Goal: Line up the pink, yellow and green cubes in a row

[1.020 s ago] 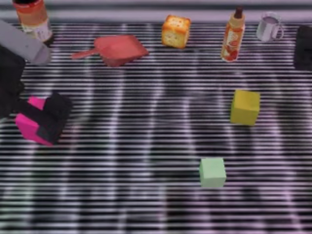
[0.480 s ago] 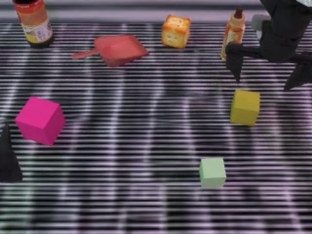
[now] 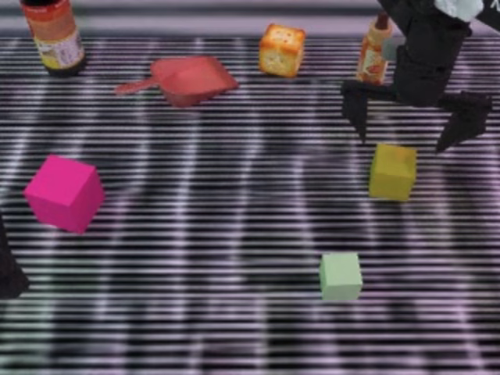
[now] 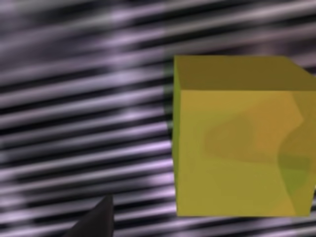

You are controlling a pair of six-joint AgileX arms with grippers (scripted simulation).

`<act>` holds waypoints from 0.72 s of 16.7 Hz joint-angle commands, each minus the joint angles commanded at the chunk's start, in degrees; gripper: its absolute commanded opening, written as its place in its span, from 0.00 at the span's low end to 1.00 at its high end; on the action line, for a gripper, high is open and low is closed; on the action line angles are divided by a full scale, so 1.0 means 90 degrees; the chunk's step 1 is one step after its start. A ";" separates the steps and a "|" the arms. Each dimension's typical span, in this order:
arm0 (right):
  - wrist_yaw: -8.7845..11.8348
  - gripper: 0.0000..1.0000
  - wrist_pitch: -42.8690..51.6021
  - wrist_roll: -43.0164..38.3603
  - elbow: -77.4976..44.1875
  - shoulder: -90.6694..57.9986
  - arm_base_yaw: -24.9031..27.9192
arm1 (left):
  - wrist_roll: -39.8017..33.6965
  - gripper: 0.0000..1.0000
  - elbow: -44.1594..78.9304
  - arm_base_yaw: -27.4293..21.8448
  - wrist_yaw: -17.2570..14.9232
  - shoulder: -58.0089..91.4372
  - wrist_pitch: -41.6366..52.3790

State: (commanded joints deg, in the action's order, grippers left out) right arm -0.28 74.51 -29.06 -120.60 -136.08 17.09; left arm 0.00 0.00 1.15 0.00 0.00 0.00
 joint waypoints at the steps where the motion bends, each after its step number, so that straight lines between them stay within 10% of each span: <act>1: 0.0000 1.00 0.0000 0.0000 0.0000 0.0000 0.0000 | 0.0000 1.00 0.0000 0.0000 0.0000 0.0000 0.0000; 12: -0.0006 1.00 -0.1861 -0.0012 0.1372 -0.0476 0.0007 | 0.0000 1.00 0.0000 0.0000 0.0000 0.0000 0.0000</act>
State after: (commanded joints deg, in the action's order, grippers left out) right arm -0.33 57.77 -29.17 -108.25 -140.36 17.15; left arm 0.00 0.00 1.15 0.00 0.00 0.00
